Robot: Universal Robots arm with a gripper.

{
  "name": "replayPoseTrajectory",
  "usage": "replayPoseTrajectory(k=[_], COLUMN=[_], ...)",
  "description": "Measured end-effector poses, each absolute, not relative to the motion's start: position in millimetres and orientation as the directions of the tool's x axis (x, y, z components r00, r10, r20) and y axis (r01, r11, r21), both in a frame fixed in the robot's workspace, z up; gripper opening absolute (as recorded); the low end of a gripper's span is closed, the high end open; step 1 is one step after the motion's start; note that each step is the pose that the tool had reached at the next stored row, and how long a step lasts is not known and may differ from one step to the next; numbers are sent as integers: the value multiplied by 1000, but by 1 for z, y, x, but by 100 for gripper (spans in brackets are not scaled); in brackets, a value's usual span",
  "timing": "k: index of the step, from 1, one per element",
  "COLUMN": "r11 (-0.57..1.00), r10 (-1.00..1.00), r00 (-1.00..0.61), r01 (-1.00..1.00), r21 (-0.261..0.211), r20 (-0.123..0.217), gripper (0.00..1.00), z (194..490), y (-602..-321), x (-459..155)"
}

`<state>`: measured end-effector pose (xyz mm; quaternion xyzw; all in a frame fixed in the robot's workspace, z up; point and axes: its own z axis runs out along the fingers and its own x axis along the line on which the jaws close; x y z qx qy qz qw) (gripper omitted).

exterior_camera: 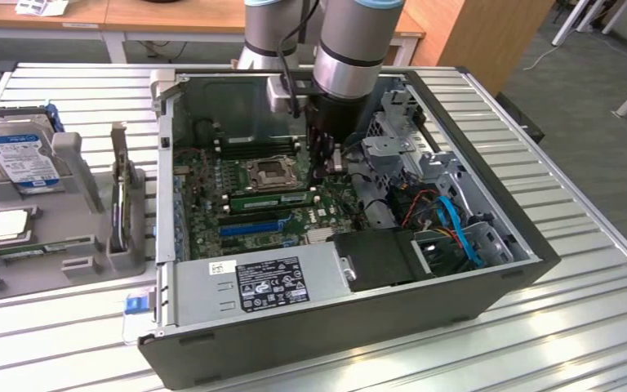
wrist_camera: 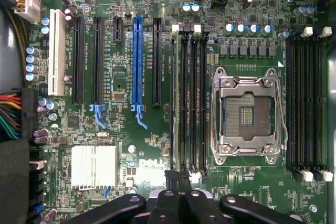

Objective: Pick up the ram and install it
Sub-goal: 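Press down the ram until it locks into place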

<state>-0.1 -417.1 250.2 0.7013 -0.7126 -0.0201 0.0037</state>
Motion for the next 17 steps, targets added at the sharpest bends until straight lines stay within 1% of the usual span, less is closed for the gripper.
replayPoseTrajectory(k=[17], r11=[16], r10=[-1000], r00=[-16], r01=[-999], r21=[34], r20=[-23], gripper=[10], z=[241], y=[-415], x=[0])
